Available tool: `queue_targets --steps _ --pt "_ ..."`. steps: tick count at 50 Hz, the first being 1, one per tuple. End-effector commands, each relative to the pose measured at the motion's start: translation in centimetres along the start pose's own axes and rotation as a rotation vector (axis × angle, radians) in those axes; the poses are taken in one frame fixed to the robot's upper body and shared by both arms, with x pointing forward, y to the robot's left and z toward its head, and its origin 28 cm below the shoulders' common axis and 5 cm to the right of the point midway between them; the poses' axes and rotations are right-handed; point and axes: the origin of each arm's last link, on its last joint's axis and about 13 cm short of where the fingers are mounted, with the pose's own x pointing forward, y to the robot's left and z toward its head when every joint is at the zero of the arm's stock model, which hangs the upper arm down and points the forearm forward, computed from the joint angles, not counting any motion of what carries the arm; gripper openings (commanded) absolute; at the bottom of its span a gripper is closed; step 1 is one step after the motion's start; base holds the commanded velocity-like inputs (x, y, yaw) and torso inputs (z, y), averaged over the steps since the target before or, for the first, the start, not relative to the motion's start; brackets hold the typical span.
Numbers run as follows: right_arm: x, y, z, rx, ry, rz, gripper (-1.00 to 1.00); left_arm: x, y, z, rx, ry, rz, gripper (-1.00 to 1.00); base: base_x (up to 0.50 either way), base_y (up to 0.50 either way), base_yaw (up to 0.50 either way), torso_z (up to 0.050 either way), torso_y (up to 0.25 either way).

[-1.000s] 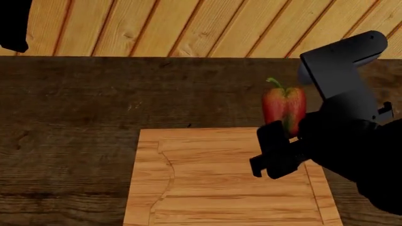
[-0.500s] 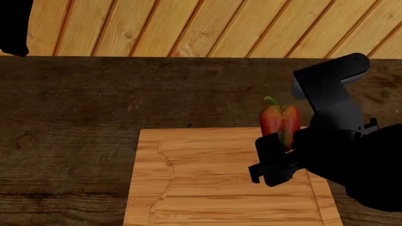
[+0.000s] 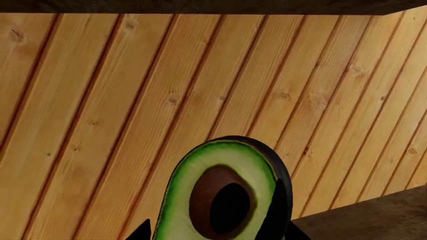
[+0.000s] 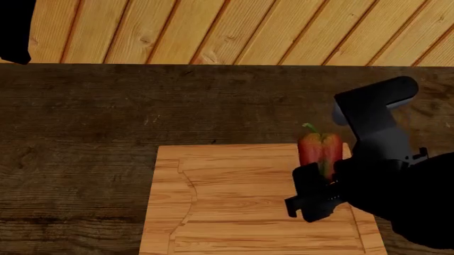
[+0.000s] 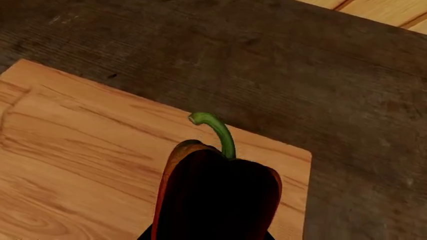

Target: Place the avocado, onion, tomato and bell pepper on the cutting board.

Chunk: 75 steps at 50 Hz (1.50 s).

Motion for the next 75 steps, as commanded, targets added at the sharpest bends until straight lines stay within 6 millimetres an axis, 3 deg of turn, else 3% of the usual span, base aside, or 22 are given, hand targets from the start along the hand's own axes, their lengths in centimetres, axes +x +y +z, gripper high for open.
queue_targets --steps 1,14,23,43,53,65,75 --pt "0.0 -0.1 -0.1 -0.008 0.007 -0.007 1.0 -0.1 0.0 0.2 -0.02 -0.008 0.005 -1.0 0.0 0.0 0.0 0.0 0.0" --pt "-0.6 0.0 0.1 -0.018 0.0 0.0 1.0 -0.1 0.1 0.1 -0.022 -0.008 0.007 -1.0 0.0 0.0 0.0 0.0 0.001" --pt "-3.7 0.9 1.6 -0.057 -0.087 -0.014 1.0 -0.2 0.0 0.1 -0.023 -0.009 0.001 -1.0 0.0 0.0 0.0 0.0 0.0" --pt "-8.9 3.3 2.7 -0.139 -0.202 -0.037 1.0 -0.2 -0.6 0.3 -0.013 -0.001 -0.027 -1.0 0.0 0.0 0.0 0.0 0.001" --pt "-12.5 4.4 3.0 -0.163 -0.31 -0.089 1.0 -0.4 -1.2 0.5 0.015 0.012 -0.06 -1.0 0.0 0.0 0.0 0.0 0.001" --pt "-14.8 4.7 2.9 -0.183 -0.368 -0.149 1.0 -1.2 -2.9 0.6 0.056 0.084 -0.17 -1.0 0.0 0.0 0.0 0.001 0.001" --pt "-15.5 4.6 3.0 -0.185 -0.382 -0.171 1.0 -1.6 -4.3 0.5 0.037 0.184 -0.295 -1.0 0.0 0.0 0.0 0.0 0.0"
